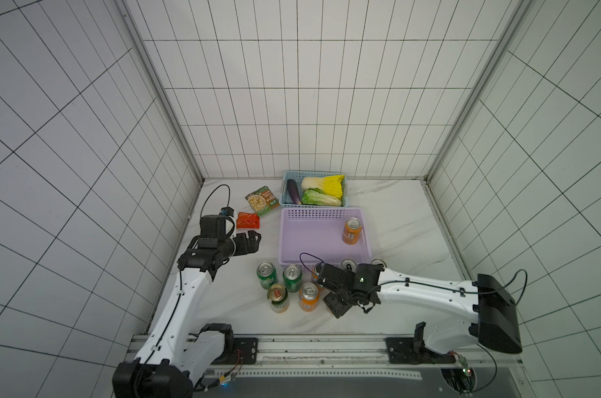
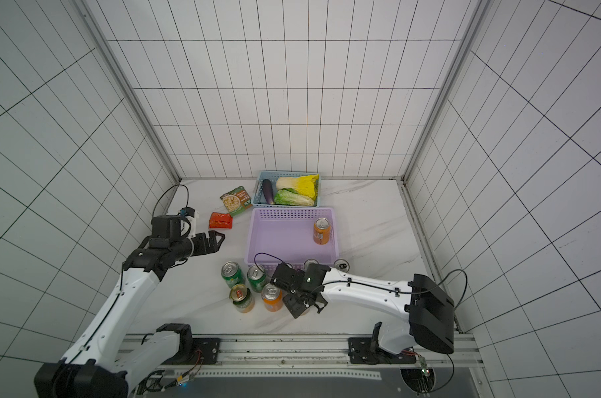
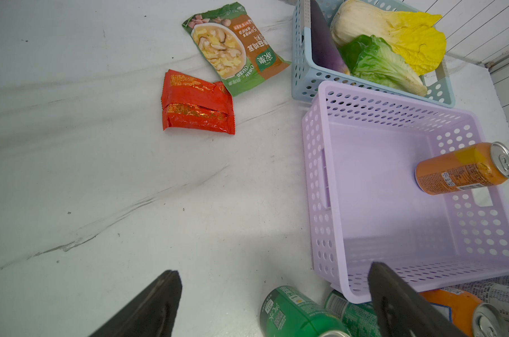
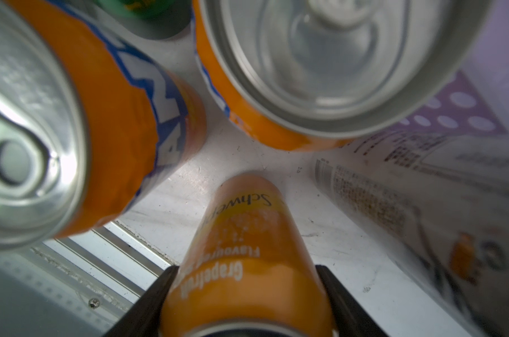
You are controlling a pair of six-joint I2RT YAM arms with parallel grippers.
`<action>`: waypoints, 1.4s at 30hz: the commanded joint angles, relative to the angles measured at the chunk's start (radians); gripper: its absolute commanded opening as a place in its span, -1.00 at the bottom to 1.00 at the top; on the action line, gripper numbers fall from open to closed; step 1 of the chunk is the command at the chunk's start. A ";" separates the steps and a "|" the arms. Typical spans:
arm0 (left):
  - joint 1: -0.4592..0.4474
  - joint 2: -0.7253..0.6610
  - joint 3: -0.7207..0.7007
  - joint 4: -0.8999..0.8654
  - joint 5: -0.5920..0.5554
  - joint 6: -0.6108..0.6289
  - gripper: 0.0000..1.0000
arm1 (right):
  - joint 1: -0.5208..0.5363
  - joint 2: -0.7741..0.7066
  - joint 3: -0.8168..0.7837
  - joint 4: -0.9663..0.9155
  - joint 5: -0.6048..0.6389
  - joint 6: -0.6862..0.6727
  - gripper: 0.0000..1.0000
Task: Take out the drinks from the basket
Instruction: Place the drink at the center of the board.
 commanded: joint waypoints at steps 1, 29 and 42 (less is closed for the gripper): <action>0.004 0.002 0.000 0.004 0.011 0.015 0.96 | 0.005 0.004 -0.010 0.008 0.013 0.011 0.45; 0.004 0.003 0.001 0.003 0.014 0.013 0.96 | -0.269 -0.105 0.393 -0.312 -0.063 -0.130 0.90; 0.005 0.006 0.000 0.002 0.017 0.011 0.96 | -0.602 0.094 0.542 -0.256 -0.079 -0.282 0.98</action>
